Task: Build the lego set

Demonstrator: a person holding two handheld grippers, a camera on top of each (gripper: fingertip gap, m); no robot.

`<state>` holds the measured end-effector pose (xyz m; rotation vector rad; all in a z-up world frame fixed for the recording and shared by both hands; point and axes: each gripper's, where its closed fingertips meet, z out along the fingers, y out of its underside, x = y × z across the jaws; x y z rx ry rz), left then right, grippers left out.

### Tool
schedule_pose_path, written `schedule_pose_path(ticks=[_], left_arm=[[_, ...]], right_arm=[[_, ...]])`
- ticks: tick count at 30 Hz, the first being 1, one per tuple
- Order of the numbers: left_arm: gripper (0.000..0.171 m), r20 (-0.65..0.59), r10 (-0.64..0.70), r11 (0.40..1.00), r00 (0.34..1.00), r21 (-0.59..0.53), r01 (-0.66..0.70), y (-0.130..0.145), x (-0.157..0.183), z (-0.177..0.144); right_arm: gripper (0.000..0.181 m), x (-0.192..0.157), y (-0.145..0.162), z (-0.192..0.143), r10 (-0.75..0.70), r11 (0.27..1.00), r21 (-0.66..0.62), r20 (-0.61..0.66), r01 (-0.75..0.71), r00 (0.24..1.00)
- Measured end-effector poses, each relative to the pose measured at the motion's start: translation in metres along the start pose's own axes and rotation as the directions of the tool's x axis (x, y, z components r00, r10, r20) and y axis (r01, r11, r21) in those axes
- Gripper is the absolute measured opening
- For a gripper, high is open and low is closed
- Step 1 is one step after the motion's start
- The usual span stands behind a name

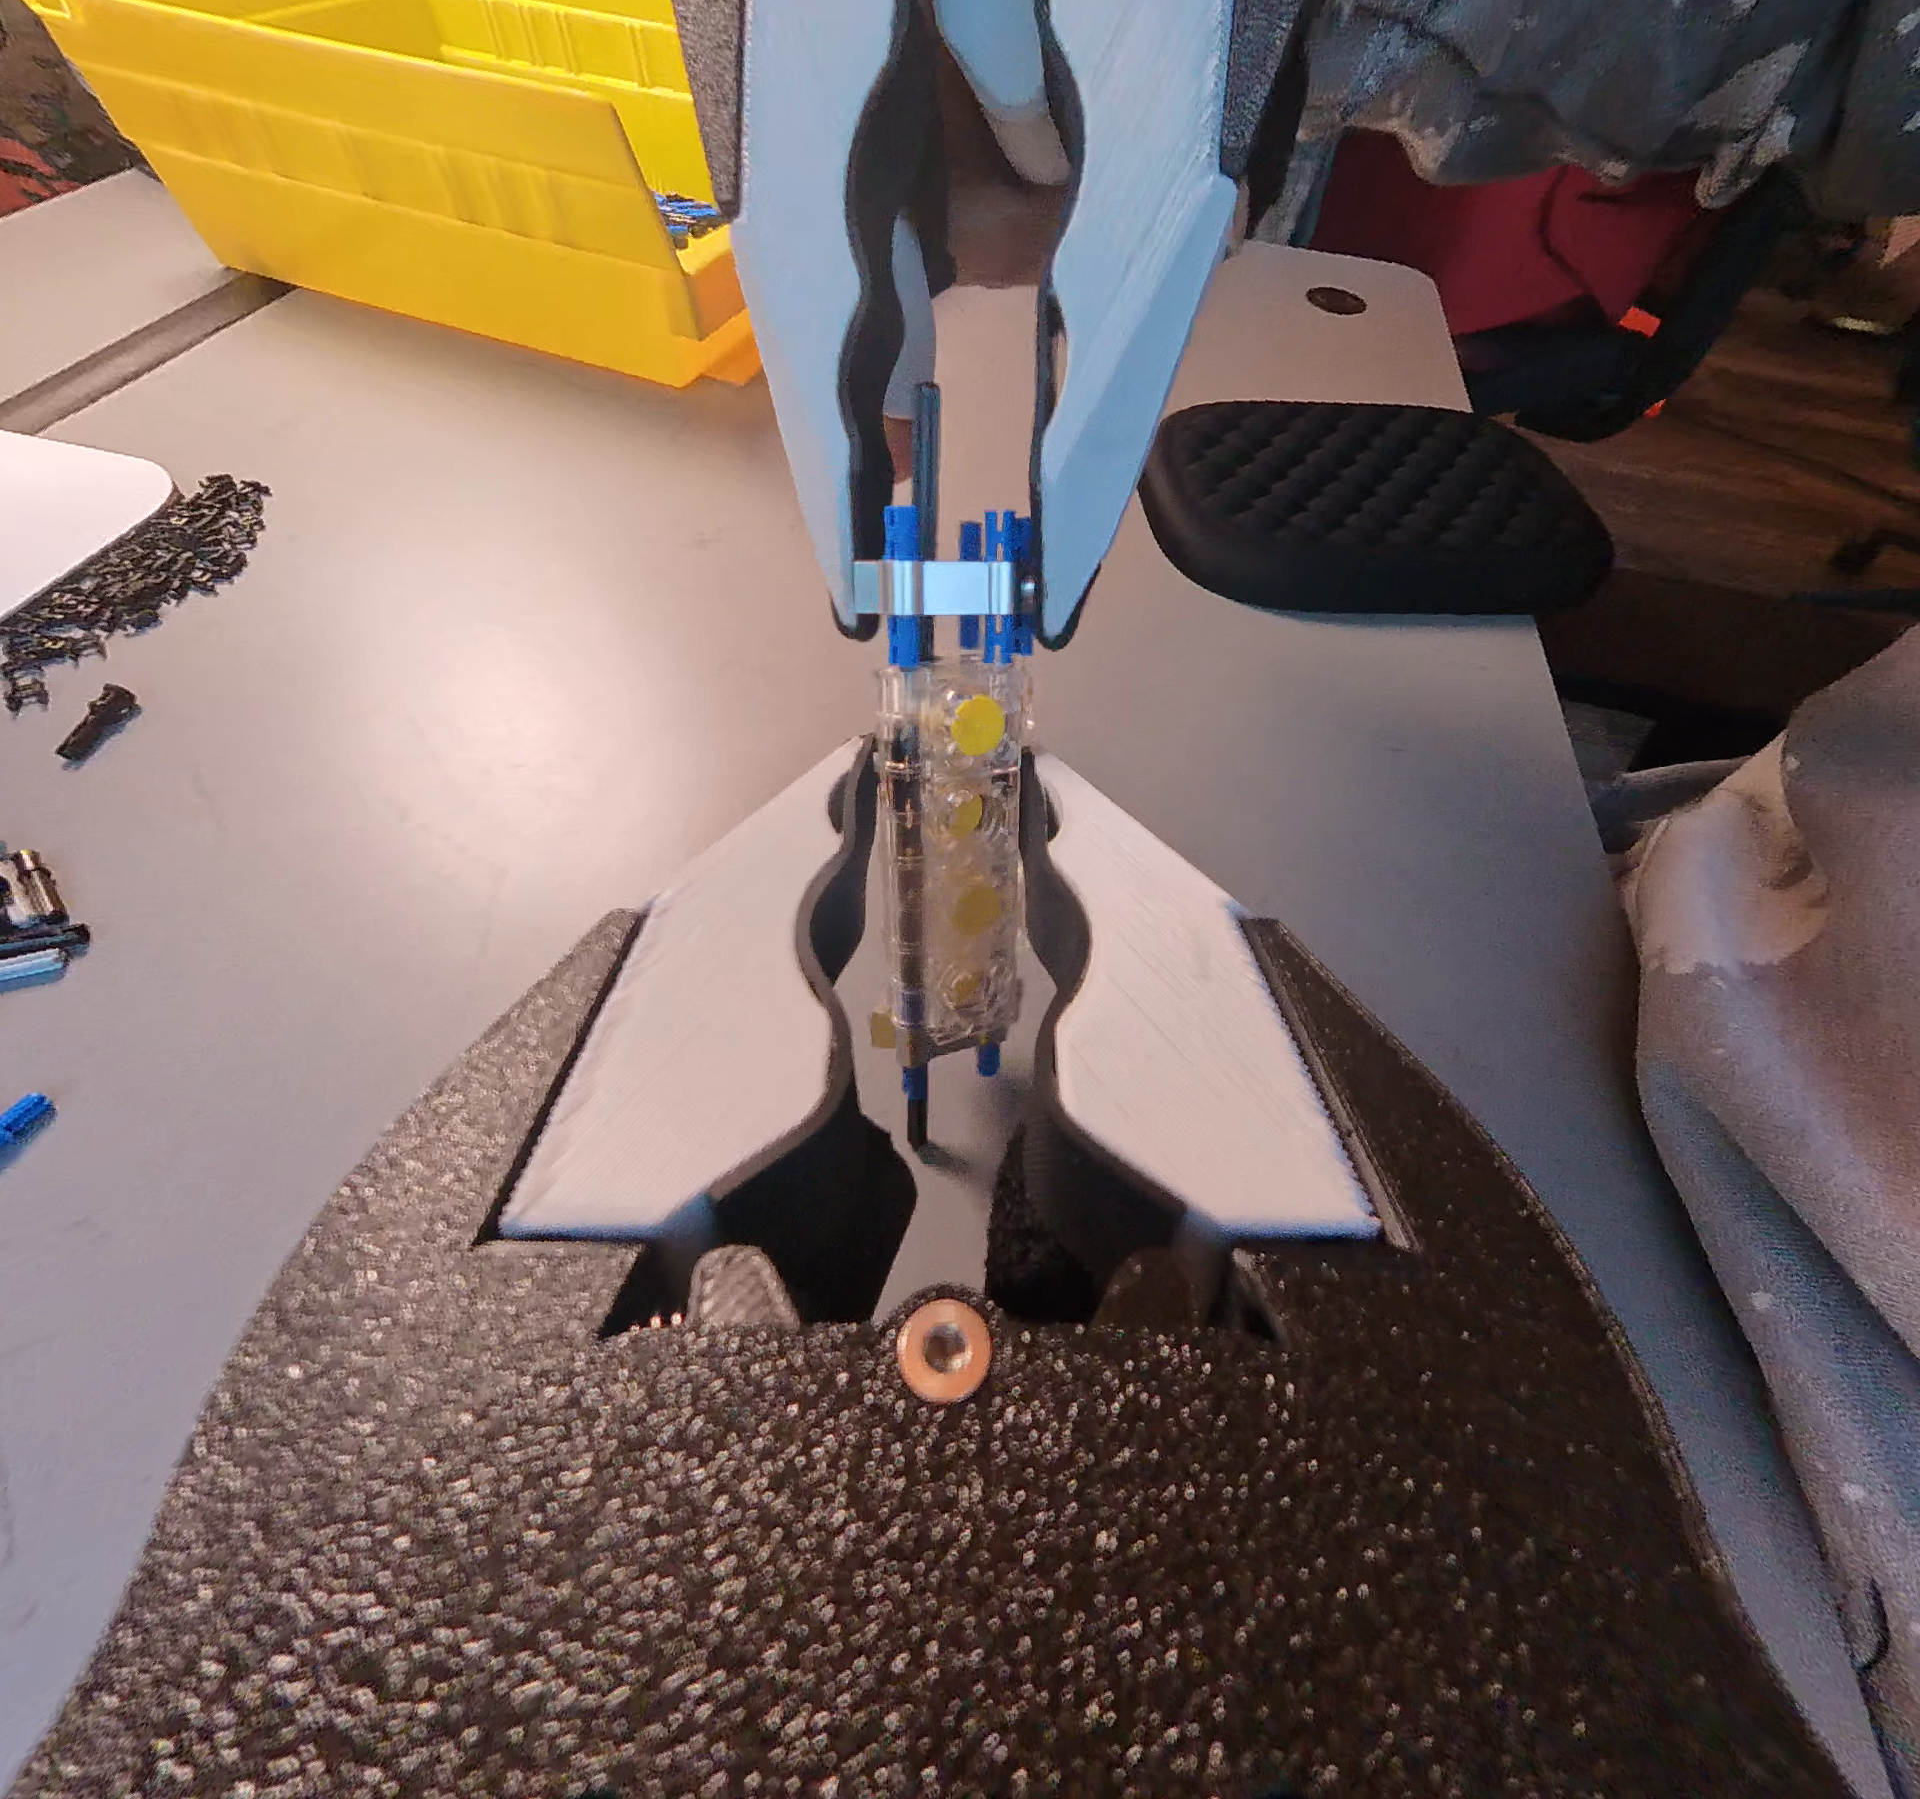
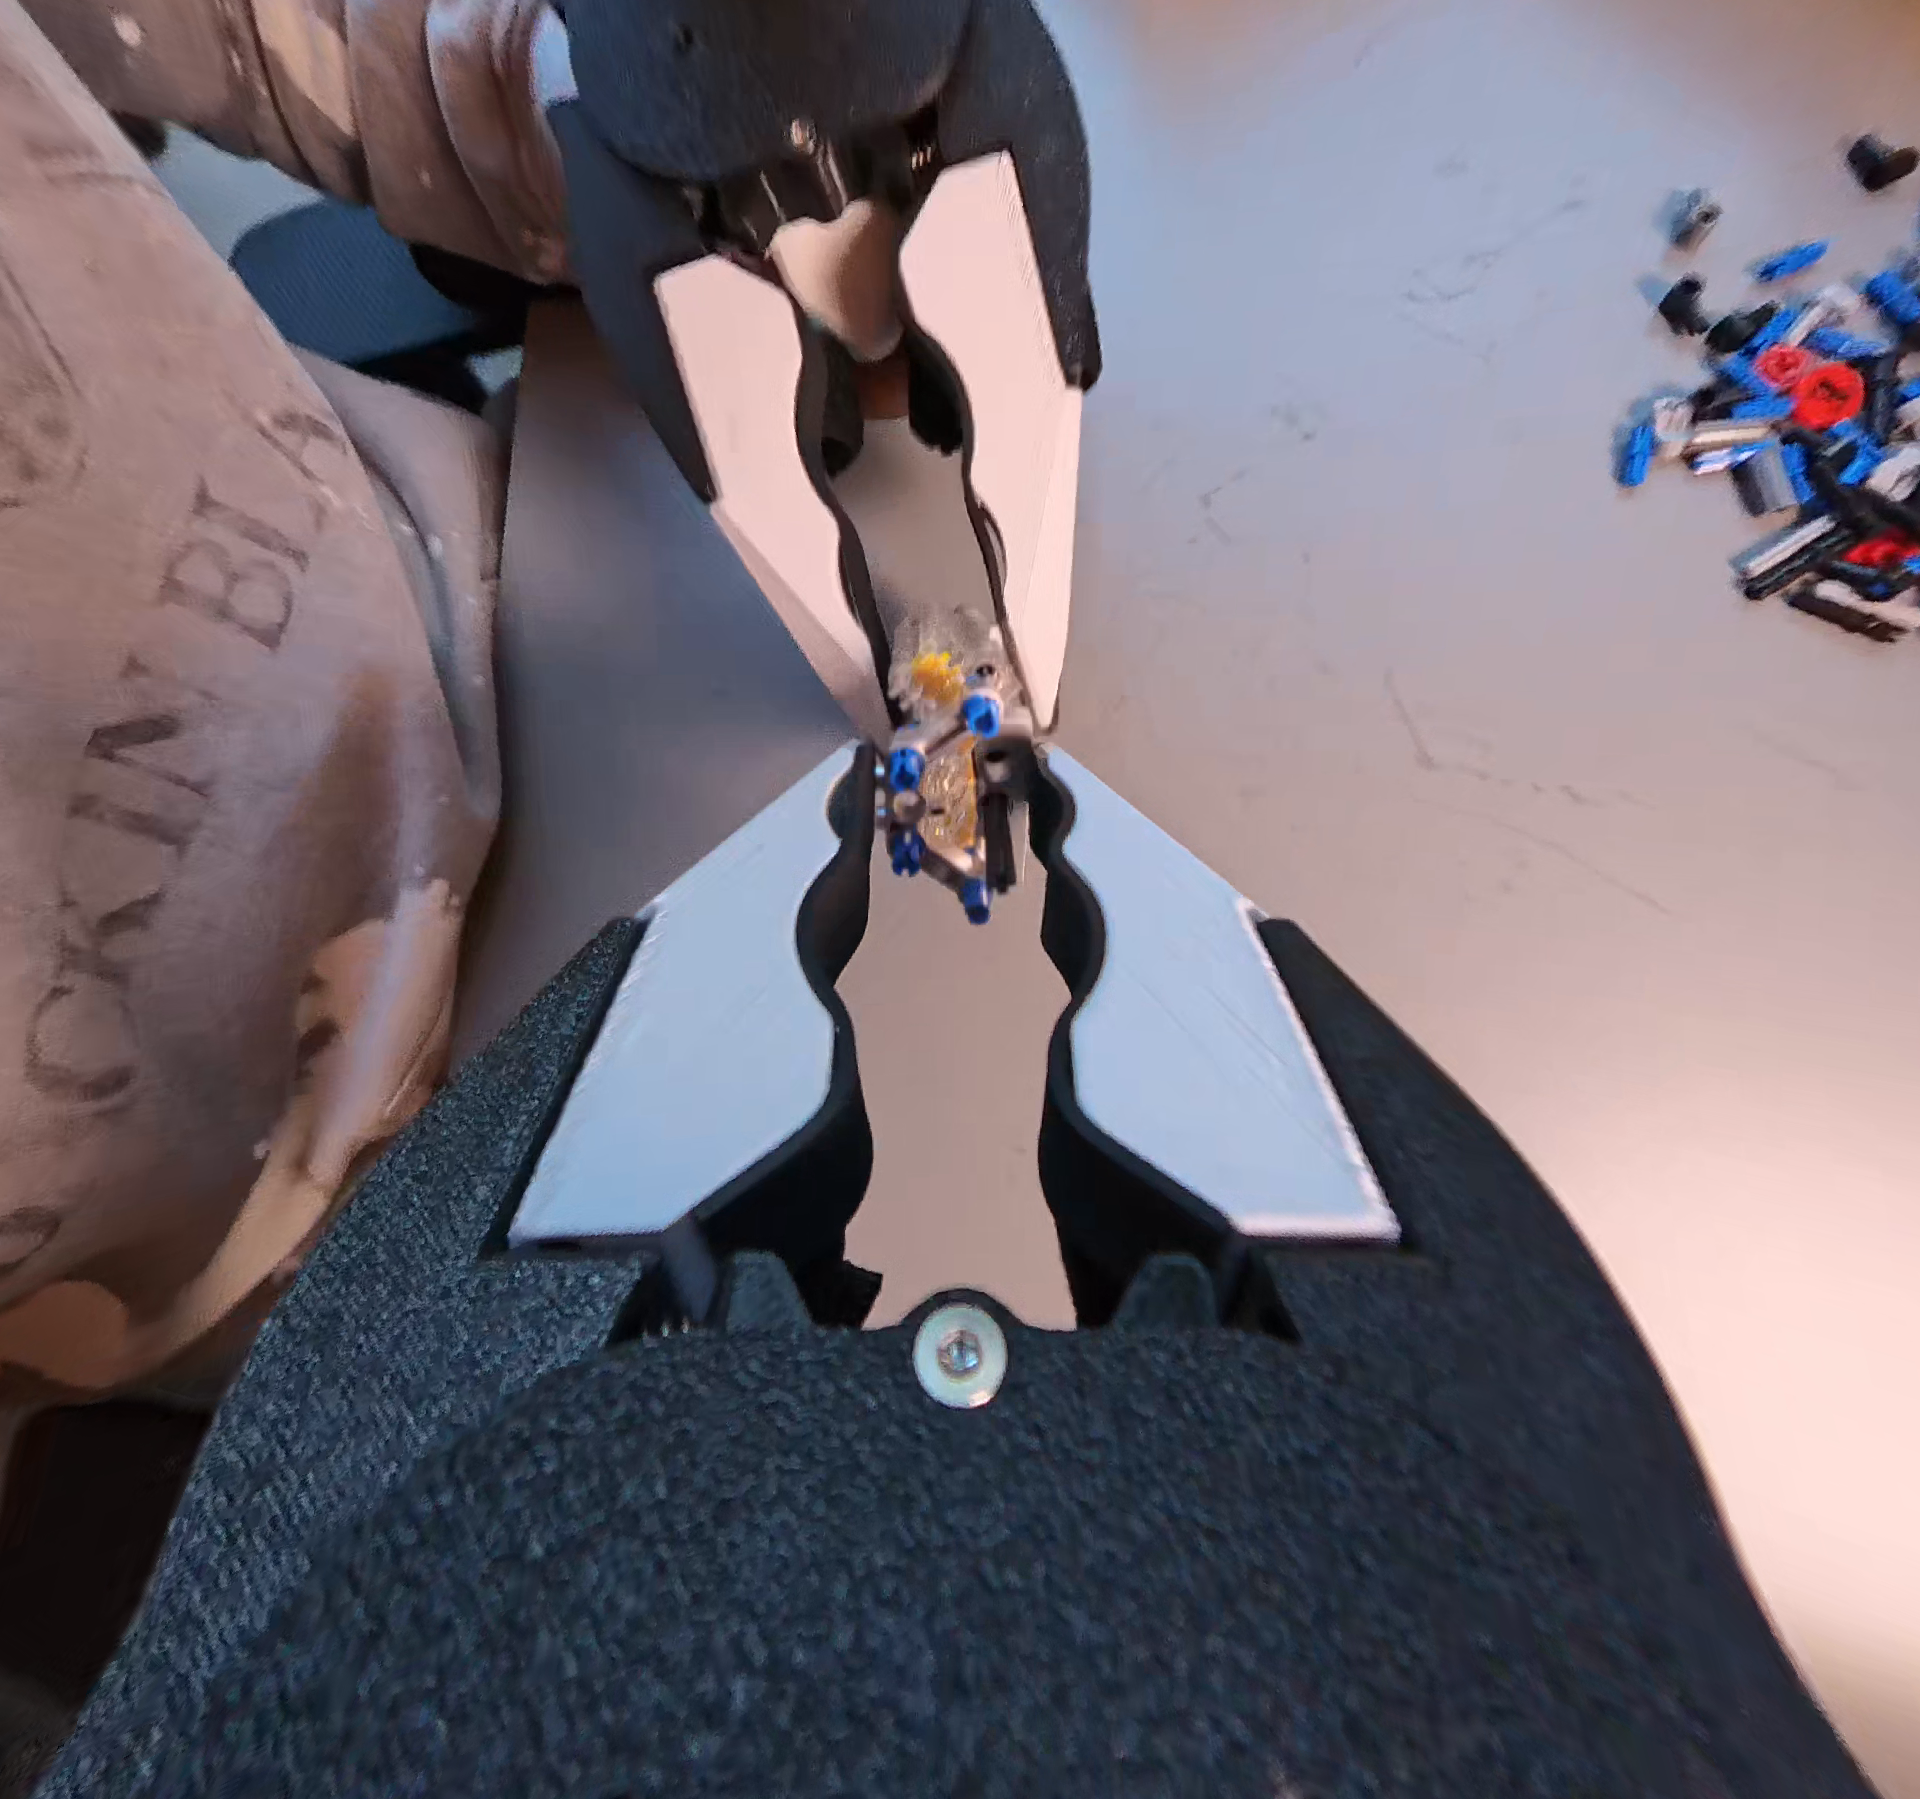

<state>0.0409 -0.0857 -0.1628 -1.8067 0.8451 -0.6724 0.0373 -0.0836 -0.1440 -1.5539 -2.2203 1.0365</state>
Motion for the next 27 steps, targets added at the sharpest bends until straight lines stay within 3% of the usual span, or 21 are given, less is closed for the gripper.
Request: schedule_pose_path(ticks=[3,17,20,24,27], left_arm=[[0.024,-0.023,-0.005,1.0,1.0,0.002,0.005,-0.001,0.003,-0.001],[0.024,-0.095,-0.037,0.999,0.995,0.007,0.038,0.003,0.014,0.001],[0.024,-0.1,-0.044,0.999,0.994,0.007,0.045,0.004,0.014,0.001],[0.024,-0.122,-0.049,0.999,0.991,-0.015,0.048,0.007,0.016,0.0],[0.024,-0.186,-0.09,0.995,0.978,-0.068,0.078,0.011,0.022,0.001]], right_arm=[[0.027,0.001,-0.009,-0.005,0.055,0.996,0.071,-0.015,-0.054,0.998],[0.026,-0.011,0.005,0.01,0.013,0.996,0.093,-0.033,-0.01,0.999],[0.037,-0.013,0.003,0.006,0.015,0.992,0.125,-0.02,-0.012,1.0],[0.044,-0.018,0.0,-0.01,-0.087,0.98,0.173,-0.047,0.094,0.995],[0.043,-0.016,0.014,-0.012,-0.246,0.96,0.1,-0.145,0.262,0.958]])
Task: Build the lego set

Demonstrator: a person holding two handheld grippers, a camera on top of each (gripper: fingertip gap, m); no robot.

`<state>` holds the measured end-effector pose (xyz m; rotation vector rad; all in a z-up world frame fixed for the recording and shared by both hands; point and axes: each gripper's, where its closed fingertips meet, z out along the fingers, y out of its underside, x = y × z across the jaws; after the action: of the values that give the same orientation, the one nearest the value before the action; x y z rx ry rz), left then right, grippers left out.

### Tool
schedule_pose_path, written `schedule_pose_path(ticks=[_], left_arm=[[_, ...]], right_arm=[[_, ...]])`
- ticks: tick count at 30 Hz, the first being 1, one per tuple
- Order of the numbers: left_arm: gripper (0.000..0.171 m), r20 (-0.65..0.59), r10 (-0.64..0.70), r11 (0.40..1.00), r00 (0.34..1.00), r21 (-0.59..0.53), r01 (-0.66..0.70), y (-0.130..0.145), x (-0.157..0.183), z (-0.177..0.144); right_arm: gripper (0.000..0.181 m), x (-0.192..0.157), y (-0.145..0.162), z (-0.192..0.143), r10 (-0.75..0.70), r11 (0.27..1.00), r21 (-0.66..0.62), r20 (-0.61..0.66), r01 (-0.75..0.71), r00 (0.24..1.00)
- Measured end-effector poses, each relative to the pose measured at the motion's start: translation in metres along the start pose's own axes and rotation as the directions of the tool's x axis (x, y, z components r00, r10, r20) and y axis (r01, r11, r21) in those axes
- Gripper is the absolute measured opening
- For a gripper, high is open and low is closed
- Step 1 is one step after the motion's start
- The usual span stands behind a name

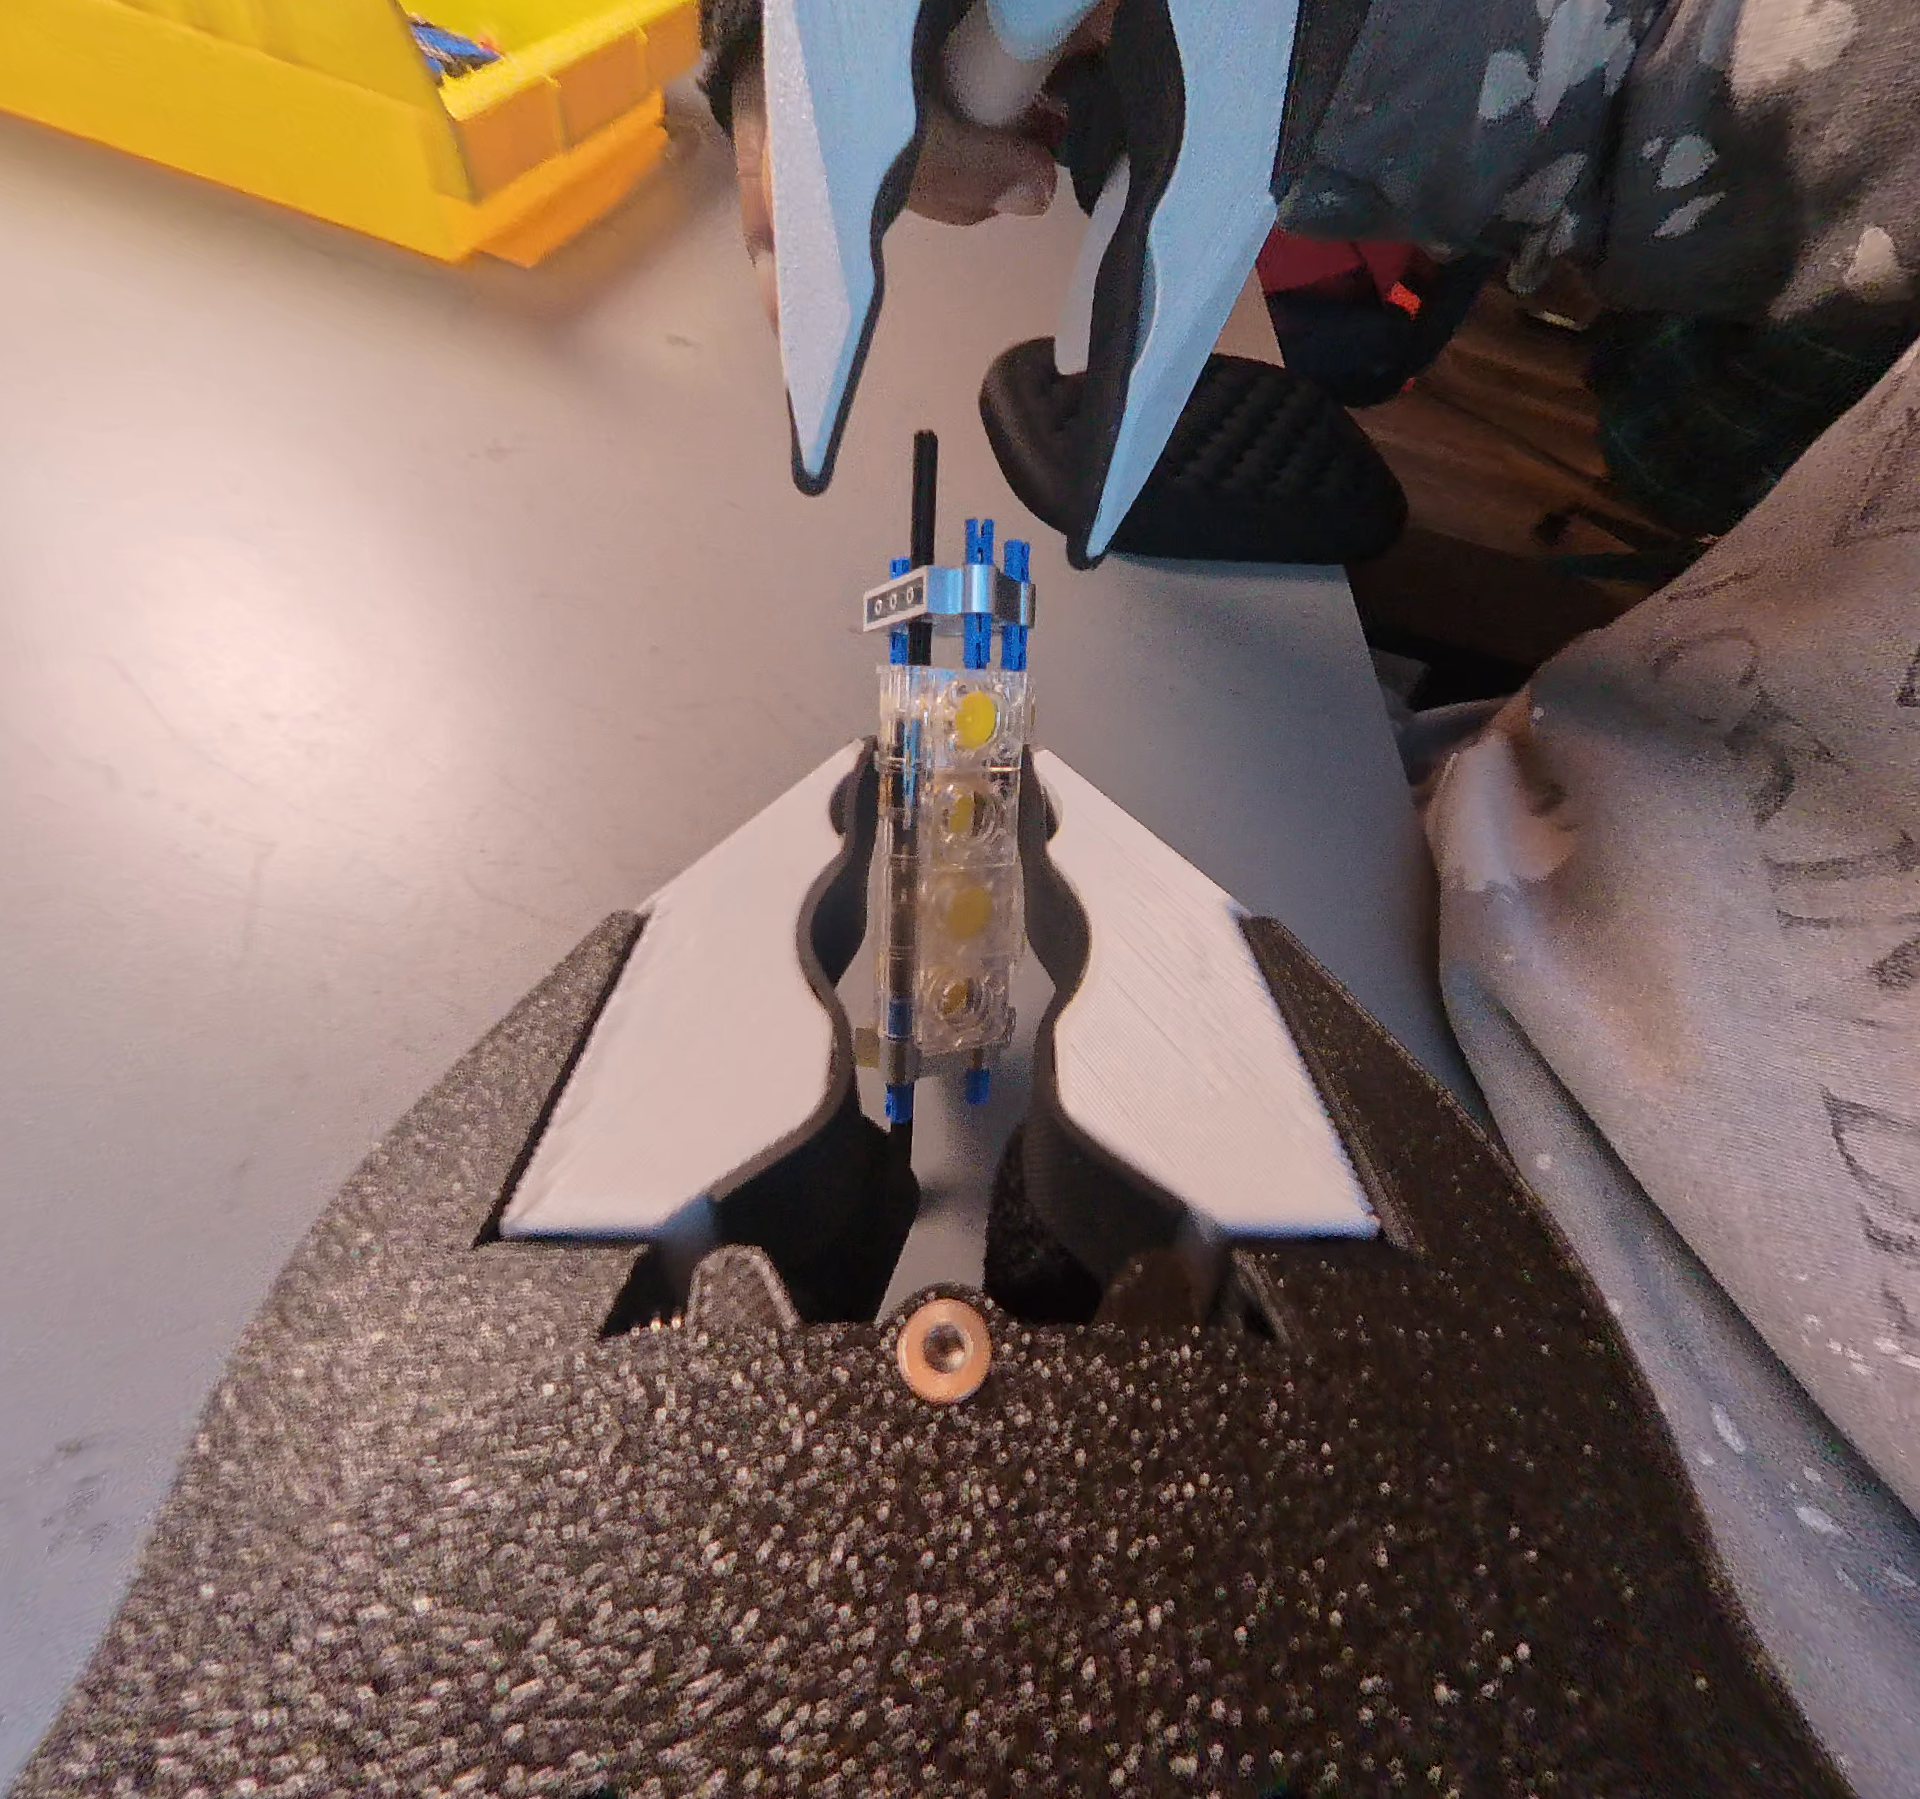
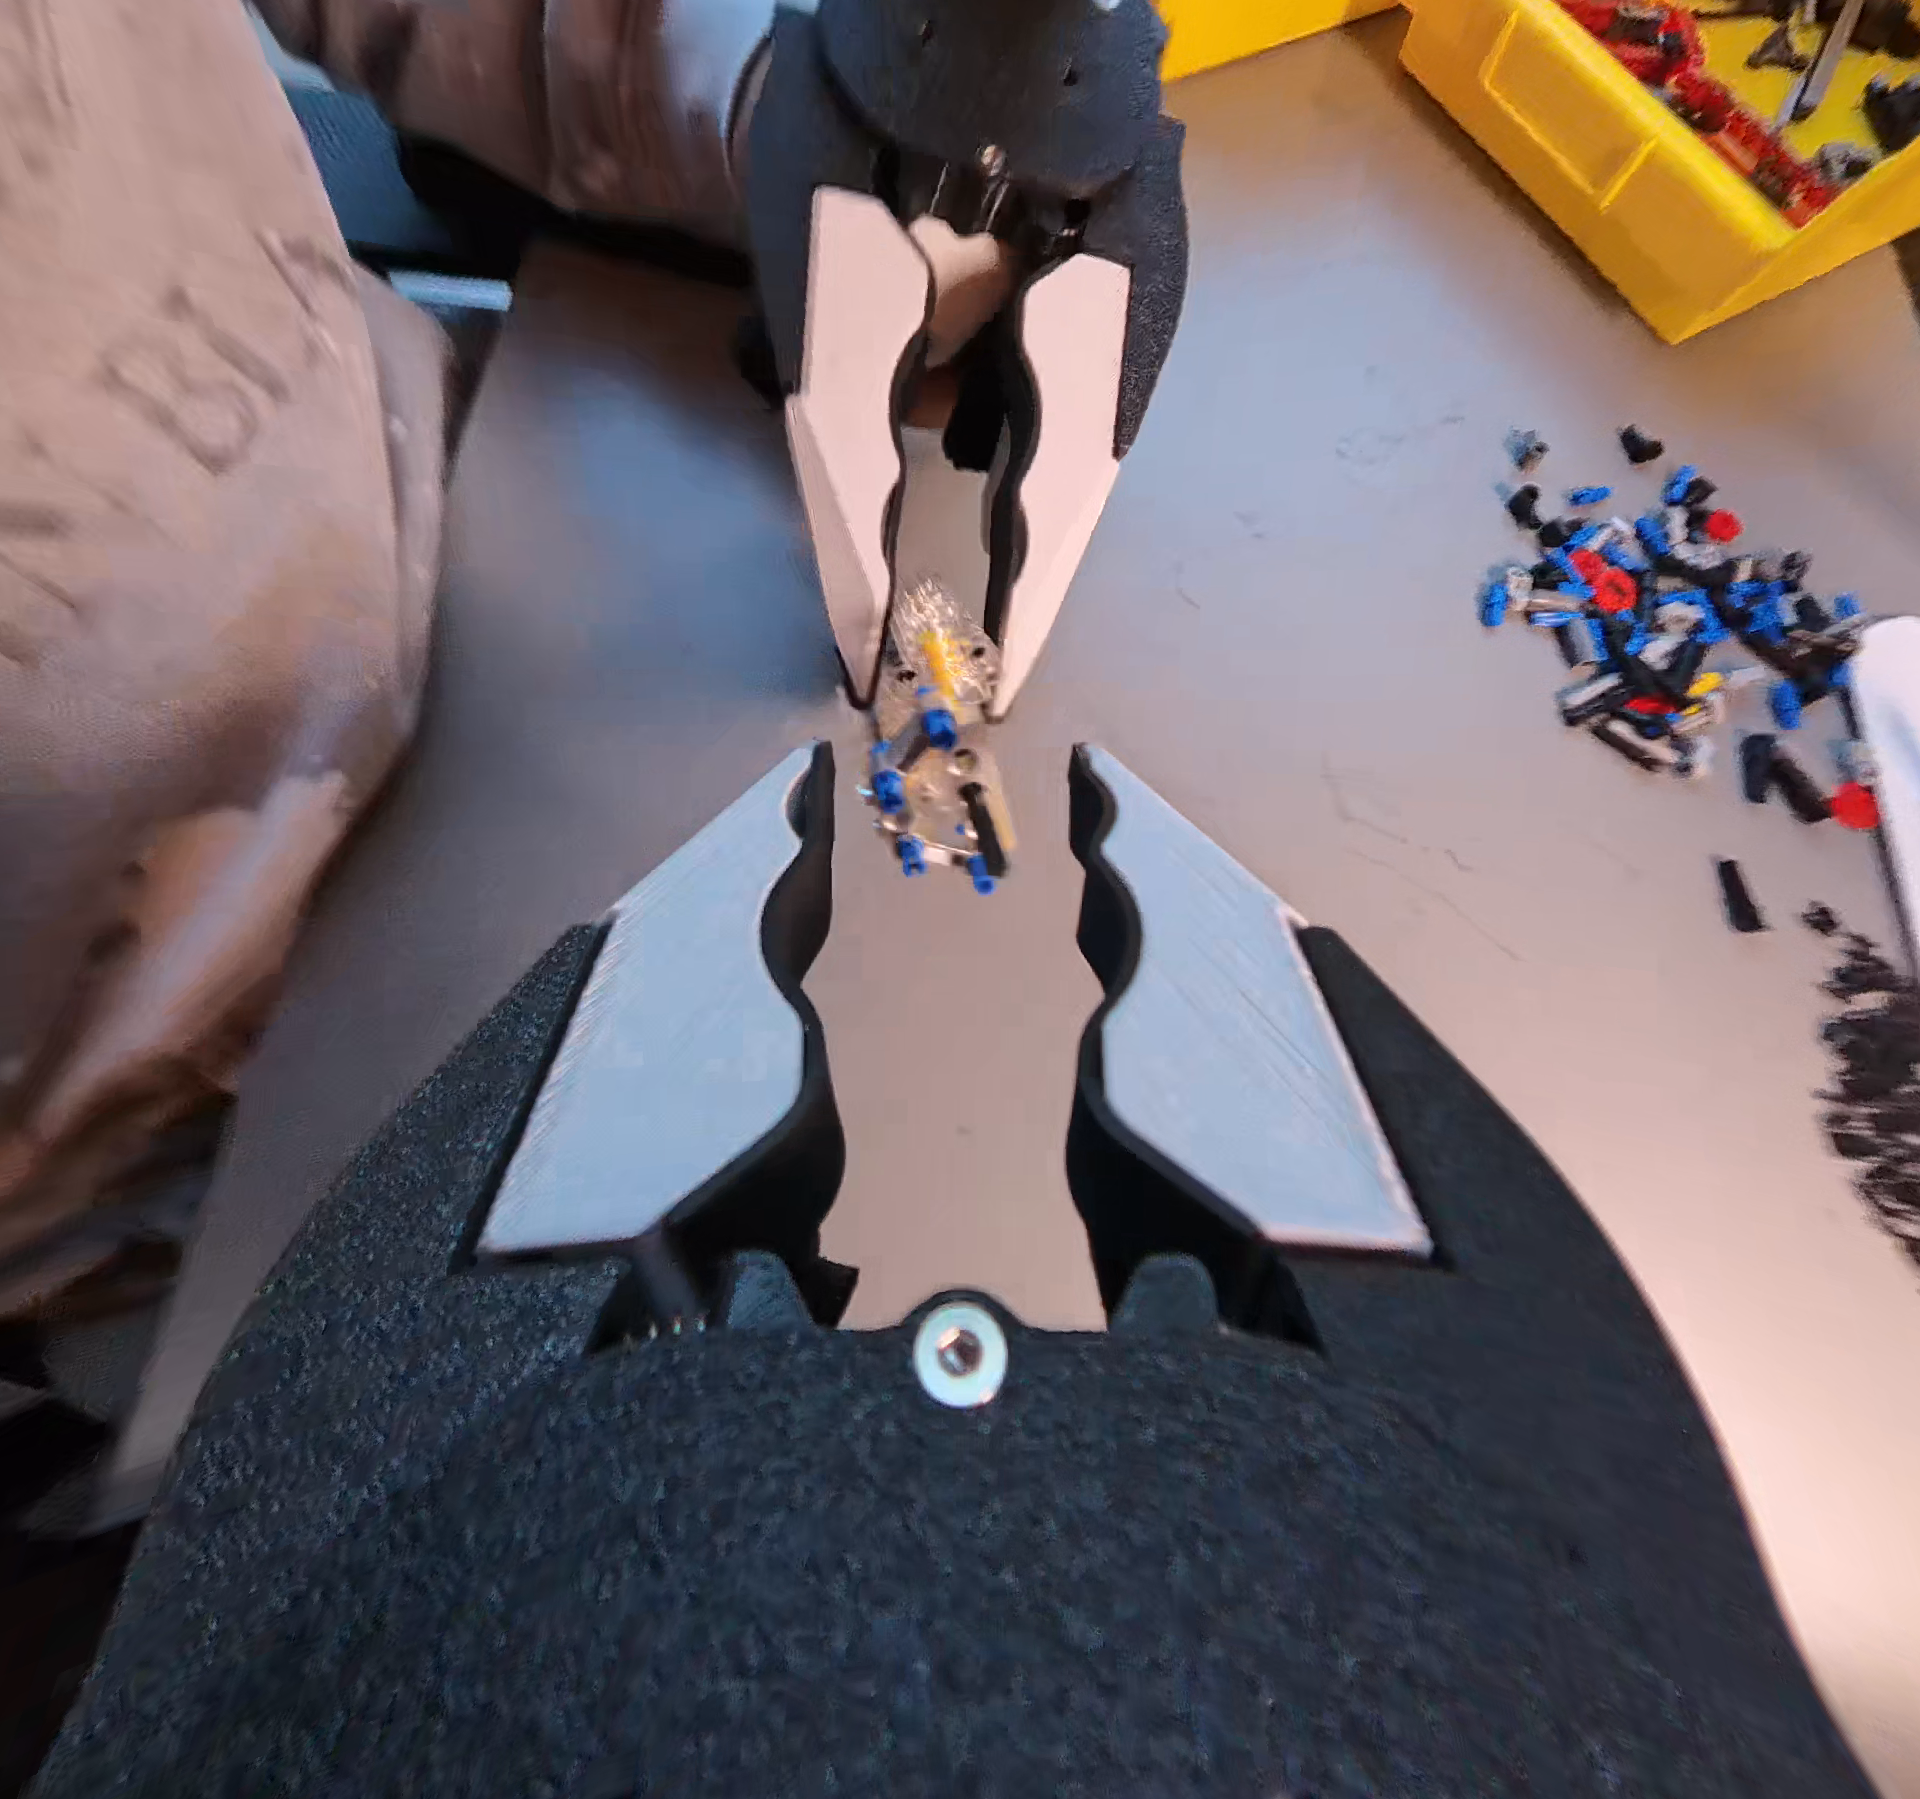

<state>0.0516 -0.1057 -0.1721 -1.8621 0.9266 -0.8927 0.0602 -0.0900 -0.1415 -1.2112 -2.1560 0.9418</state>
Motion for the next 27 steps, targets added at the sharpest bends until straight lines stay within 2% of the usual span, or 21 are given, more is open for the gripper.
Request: schedule_pose_path(ticks=[2,5,7,9,11,13,16,20,23,24,27], left_arm=[[0.024,-0.044,-0.029,0.999,0.999,-0.045,0.027,0.006,0.001,0.003],[0.024,-0.124,-0.112,0.984,0.986,-0.153,0.093,0.021,0.004,0.009],[0.024,-0.154,-0.155,0.965,0.976,-0.233,0.117,0.033,0.003,0.014],[0.024,-0.181,-0.178,0.955,0.967,-0.27,0.125,0.036,0.003,0.018],[0.024,-0.199,-0.206,0.943,0.958,-0.301,0.14,0.034,0.0,0.021],[0.024,-0.211,-0.22,0.933,0.952,-0.329,0.142,0.034,-0.004,0.023],[0.024,-0.227,-0.237,0.927,0.944,-0.342,0.151,0.033,-0.009,0.024],[0.024,-0.243,-0.267,0.923,0.933,-0.342,0.176,0.033,-0.012,0.025],[0.024,-0.241,-0.271,0.921,0.932,-0.346,0.178,0.033,-0.014,0.025],[0.025,-0.239,-0.272,0.921,0.932,-0.346,0.18,0.032,-0.015,0.025],[0.025,-0.235,-0.272,0.923,0.933,-0.338,0.184,0.03,-0.018,0.024]], right_arm=[[0.041,-0.003,0.007,0.005,-0.104,0.994,-0.027,-0.039,0.103,0.994],[0.033,-0.013,0.027,0.018,-0.156,0.984,-0.088,-0.001,0.155,0.988],[0.007,-0.009,0.039,0.026,-0.088,0.991,-0.107,-0.014,0.086,0.996],[0.0,-0.009,0.055,0.034,0.046,0.989,-0.139,0.023,-0.042,0.999],[0.0,-0.008,0.064,0.04,0.153,0.979,-0.143,0.047,-0.145,0.987],[0.001,-0.007,0.063,0.038,0.177,0.98,-0.104,0.07,-0.17,0.982],[0.02,-0.012,0.052,0.029,0.08,0.997,-0.02,0.08,-0.079,0.994],[0.04,-0.016,0.054,0.033,-0.129,0.991,-0.041,-0.006,0.129,0.992],[0.037,-0.01,0.061,0.045,-0.247,0.963,-0.13,-0.083,0.235,0.966],[0.028,-0.003,0.064,0.045,-0.262,0.957,-0.16,-0.109,0.243,0.959],[0.028,-0.002,0.064,0.045,-0.112,0.983,-0.151,-0.021,0.108,0.993]])
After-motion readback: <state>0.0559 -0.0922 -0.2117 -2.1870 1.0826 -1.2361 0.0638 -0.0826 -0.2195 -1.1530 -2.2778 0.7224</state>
